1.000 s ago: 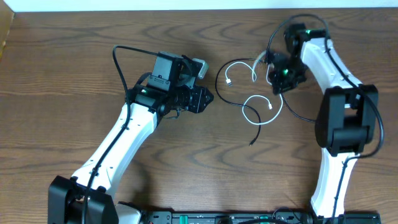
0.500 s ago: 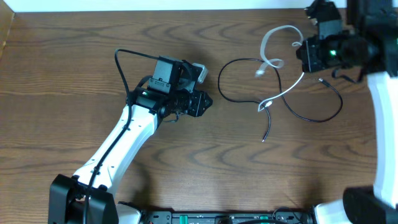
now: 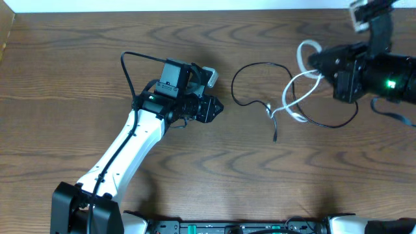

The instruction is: Untangle cables

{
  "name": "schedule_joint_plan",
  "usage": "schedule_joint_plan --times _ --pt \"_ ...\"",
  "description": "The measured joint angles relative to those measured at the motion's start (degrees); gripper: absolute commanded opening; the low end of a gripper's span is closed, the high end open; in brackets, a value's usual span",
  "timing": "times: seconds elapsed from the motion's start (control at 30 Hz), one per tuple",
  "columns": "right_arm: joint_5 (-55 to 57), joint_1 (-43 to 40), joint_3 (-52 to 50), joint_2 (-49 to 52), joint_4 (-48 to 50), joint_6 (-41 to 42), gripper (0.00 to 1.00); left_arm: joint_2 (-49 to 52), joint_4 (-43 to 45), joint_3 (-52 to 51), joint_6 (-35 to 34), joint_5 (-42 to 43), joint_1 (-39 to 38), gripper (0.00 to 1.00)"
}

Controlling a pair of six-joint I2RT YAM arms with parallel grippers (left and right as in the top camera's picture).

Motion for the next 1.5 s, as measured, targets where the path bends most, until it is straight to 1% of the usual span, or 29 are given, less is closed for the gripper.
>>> schedule_joint_plan --times 0.1,0.13,0.3,0.37,0.4,0.47,0.5,0.53,0.57,0.63,0.7,0.73,0.9,1.0,1.1,1.43,1.5 --pt "-6.2 1.1 0.0 0.9 -6.5 -3.7 0.01 0.0 0.1 0.0 0.3 0.2 0.0 0.40" --pt "-7.4 2.1 -0.3 1.2 -7.2 -4.8 0.01 0.0 0.1 0.0 0.7 0.2 0.0 0.40" --pt "-6.0 6.2 -1.2 1.5 -7.3 -6.2 0.01 0.0 0.0 0.0 1.2 0.5 0.0 0.41" --pt "-1.8 7.6 -1.2 1.5 -7.3 -5.9 0.01 0.0 0.2 0.0 1.2 0.6 0.0 0.40" --pt "3.8 8.3 -1.3 1.5 -7.3 -4.7 0.01 0.0 0.2 0.0 1.2 0.6 0.0 0.40" --pt "18.3 8.9 -2.3 1.6 -7.2 -0.4 0.01 0.0 0.4 0.0 1.2 0.6 0.0 0.40" --pt "28.2 9.0 -3.5 1.9 -7.4 3.3 0.01 0.0 0.6 0.0 1.2 0.6 0.0 0.40" --pt "31.8 9.0 -4.0 2.1 -7.4 4.7 0.01 0.0 0.7 0.0 1.2 0.6 0.0 0.40" --pt "38.6 8.9 -4.9 2.8 -7.4 7.7 0.01 0.0 0.8 0.0 1.2 0.7 0.0 0.40" --pt "46.2 8.3 -6.6 4.3 -7.2 11.4 0.01 0.0 0.9 0.0 1.2 0.7 0.0 0.40" --pt "50.6 7.1 -8.1 7.1 -6.9 13.7 0.01 0.0 0.9 0.0 1.2 0.8 0.0 0.40" --pt "51.3 6.3 -8.7 9.7 -6.3 14.0 0.01 0.0 0.9 0.0 1.2 0.8 0.0 0.40" --pt "51.4 6.0 -9.1 15.0 -1.6 14.0 0.01 0.0 0.5 0.0 1.2 0.8 0.0 0.40" --pt "51.2 5.3 -9.2 16.1 2.6 14.0 0.01 0.0 0.3 0.0 1.2 0.9 0.0 0.40" --pt "51.0 2.9 -8.9 16.1 4.0 14.0 0.01 0.0 0.1 0.0 1.2 1.0 0.0 0.40" --pt "50.4 -9.2 -3.1 16.1 5.1 14.0 0.01 0.0 0.1 0.0 1.2 1.0 0.0 0.40" --pt "49.9 -13.0 1.0 16.1 4.9 14.0 0.01 0.0 0.1 0.0 1.2 1.0 0.0 0.40"
